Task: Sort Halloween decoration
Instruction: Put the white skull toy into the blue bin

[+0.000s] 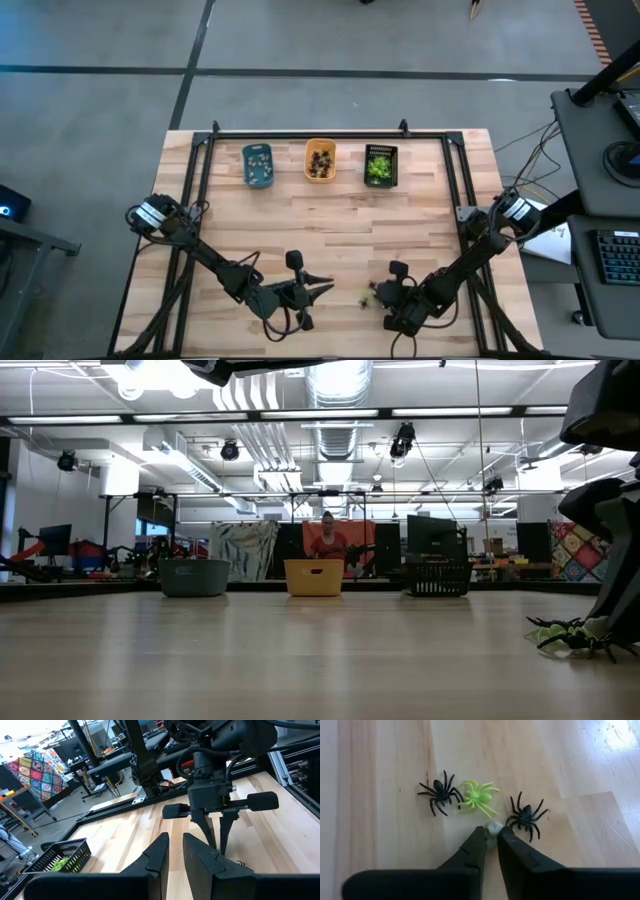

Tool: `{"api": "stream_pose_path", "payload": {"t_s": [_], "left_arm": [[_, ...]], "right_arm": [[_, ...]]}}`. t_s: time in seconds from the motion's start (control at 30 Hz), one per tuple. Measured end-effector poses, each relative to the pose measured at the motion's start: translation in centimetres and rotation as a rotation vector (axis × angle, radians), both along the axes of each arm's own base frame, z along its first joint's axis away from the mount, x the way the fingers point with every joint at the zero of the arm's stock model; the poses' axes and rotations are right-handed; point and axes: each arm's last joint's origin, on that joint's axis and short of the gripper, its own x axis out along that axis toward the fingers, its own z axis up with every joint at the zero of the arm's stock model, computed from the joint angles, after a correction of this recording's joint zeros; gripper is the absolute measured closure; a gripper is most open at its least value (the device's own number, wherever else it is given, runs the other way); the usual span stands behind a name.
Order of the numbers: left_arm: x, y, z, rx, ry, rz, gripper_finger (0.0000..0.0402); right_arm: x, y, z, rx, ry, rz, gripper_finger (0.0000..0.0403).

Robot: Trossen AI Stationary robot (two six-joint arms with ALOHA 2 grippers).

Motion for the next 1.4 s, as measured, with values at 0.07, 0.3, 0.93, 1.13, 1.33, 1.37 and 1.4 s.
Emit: {"api": "stream_pose_path", "payload": {"t_s": [0.07, 0.3, 0.93, 1.13, 1.33, 1.37, 1.4], "left_arm": [[0.0, 0.0, 0.0, 0.0, 0.0, 0.0, 0.0362], [-0.1, -0.1, 0.0, 0.0, -0.001, -0.002, 0.0362], [-6.2, 0.5, 5.7, 0.123, -0.013, 0.034, 0.0362], [-10.2, 3.7, 5.8, 0.002, -0.057, 0.035, 0.0362], [-13.4, 6.7, 6.3, -0.151, -0.133, 0.049, 0.0362], [-13.9, 7.2, 6.4, -0.167, -0.144, 0.05, 0.0362], [-14.3, 7.6, 6.5, -0.181, -0.156, 0.058, 0.0362]], "right_arm": [[0.0, 0.0, 0.0, -0.004, 0.001, 0.005, 0.0381], [-0.3, 0.1, 0.5, 0.021, 0.019, 0.035, 0.039], [4.1, -4.1, 4.5, 0.061, -0.157, 0.014, 0.0392], [8.4, -9.1, 6.6, -0.03, -0.206, 0.037, 0.0392], [12.4, -14.9, 9.0, -0.114, -0.256, 0.075, 0.0392], [13.2, -15.9, 9.6, -0.122, -0.289, 0.08, 0.0392], [13.7, -16.8, 10.2, -0.129, -0.31, 0.092, 0.0392]]}}
